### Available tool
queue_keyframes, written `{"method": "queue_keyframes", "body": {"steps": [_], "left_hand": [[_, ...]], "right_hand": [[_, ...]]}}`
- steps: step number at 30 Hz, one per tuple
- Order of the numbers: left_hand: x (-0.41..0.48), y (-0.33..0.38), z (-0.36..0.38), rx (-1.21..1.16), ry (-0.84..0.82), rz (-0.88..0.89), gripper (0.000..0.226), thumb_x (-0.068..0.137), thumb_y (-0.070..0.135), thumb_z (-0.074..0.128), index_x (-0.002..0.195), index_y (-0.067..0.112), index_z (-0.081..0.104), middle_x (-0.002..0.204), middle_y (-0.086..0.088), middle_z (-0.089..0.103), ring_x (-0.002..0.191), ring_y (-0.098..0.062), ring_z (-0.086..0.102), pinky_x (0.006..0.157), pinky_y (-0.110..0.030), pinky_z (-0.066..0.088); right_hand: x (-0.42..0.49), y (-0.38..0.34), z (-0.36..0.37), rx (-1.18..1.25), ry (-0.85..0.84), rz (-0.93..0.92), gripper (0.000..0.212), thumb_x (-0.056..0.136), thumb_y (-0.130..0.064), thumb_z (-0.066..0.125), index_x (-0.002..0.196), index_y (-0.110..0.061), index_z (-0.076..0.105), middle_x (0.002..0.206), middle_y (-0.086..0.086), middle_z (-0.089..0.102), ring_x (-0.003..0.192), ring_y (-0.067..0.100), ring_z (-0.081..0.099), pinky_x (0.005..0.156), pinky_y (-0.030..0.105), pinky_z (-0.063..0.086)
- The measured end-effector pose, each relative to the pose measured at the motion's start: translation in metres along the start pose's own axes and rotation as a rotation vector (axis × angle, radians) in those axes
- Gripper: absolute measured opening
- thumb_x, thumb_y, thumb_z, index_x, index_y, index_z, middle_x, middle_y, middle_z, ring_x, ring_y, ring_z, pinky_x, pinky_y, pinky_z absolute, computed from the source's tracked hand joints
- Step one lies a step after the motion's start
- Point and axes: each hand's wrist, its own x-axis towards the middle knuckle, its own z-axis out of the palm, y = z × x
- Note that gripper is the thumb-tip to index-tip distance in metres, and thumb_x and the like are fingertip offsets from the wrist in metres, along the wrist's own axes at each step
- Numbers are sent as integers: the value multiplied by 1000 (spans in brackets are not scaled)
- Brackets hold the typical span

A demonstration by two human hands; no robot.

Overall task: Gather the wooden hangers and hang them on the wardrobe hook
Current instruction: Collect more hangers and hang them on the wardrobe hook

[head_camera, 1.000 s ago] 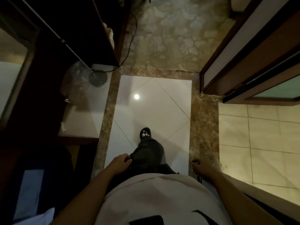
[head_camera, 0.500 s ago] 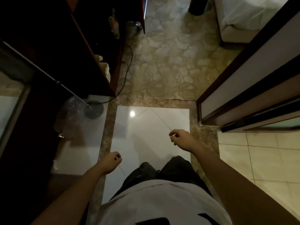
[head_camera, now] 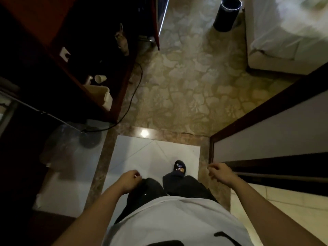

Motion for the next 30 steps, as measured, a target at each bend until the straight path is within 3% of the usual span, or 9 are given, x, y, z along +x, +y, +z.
{"method": "queue_keyframes", "body": {"steps": [5, 9, 12, 15, 17, 22, 24, 27, 30], "left_hand": [[31, 118, -13, -8, -18, 151, 33, 96, 26, 46, 123, 9, 55, 128, -13, 58, 115, -26, 55, 97, -32, 41], [57, 166, -44, -55, -27, 164, 31, 95, 24, 46, 120, 8, 57, 124, -13, 59, 114, -27, 55, 93, -30, 42], [83, 168, -82, -122, 6, 103, 23, 95, 22, 46, 109, 8, 58, 110, -13, 61, 101, -25, 57, 84, -31, 44], [111, 146, -122, -180, 46, -12, 20, 95, 21, 46, 106, 9, 58, 100, -10, 59, 89, -21, 53, 77, -27, 40], [127, 128, -149, -221, 72, -89, 23, 94, 22, 48, 107, 6, 59, 105, -14, 61, 89, -22, 54, 77, -28, 41], [154, 99, -217, -323, 145, -227, 16, 94, 19, 49, 98, 6, 59, 103, -17, 62, 95, -30, 58, 87, -37, 46], [163, 103, -248, -325, 169, -231, 14, 95, 18, 48, 89, 8, 56, 98, -16, 61, 91, -28, 58, 82, -34, 46], [180, 125, -288, -338, 210, -227, 18, 96, 12, 45, 96, 1, 59, 99, -18, 59, 87, -21, 52, 74, -26, 37], [202, 157, -324, -351, 222, -194, 29, 96, 12, 45, 114, -9, 57, 115, -23, 60, 97, -28, 55, 80, -31, 41]], "right_hand": [[39, -7, -68, 39, 12, 52, 25, 97, -14, 44, 111, 0, 60, 85, 8, 60, 76, 21, 57, 73, 34, 47], [67, -30, -97, 4, 24, 76, 28, 97, -10, 42, 112, 10, 55, 87, 22, 58, 76, 25, 53, 61, 27, 44], [96, -63, -110, 18, -13, 86, 27, 97, -10, 41, 106, 10, 56, 75, 15, 54, 63, 18, 49, 48, 19, 43], [138, -107, -121, -47, -63, 22, 24, 95, -13, 45, 95, 2, 63, 74, 7, 58, 68, 19, 54, 61, 30, 45], [162, -145, -127, -105, -117, -27, 21, 95, -10, 45, 101, 0, 63, 76, 7, 59, 71, 19, 55, 61, 25, 45], [212, -259, -146, -218, -218, -161, 30, 95, -7, 42, 106, 16, 58, 86, 32, 60, 74, 23, 52, 63, 31, 42], [233, -306, -157, -206, -199, -229, 29, 95, -5, 42, 107, 15, 58, 87, 30, 59, 75, 23, 53, 68, 34, 46], [259, -367, -175, -225, -196, -319, 27, 96, -6, 41, 112, 7, 58, 89, 20, 58, 69, 18, 53, 54, 10, 43], [285, -417, -195, -259, -236, -383, 27, 97, -11, 41, 116, 1, 57, 92, 12, 59, 75, 18, 55, 51, 7, 41]]}}
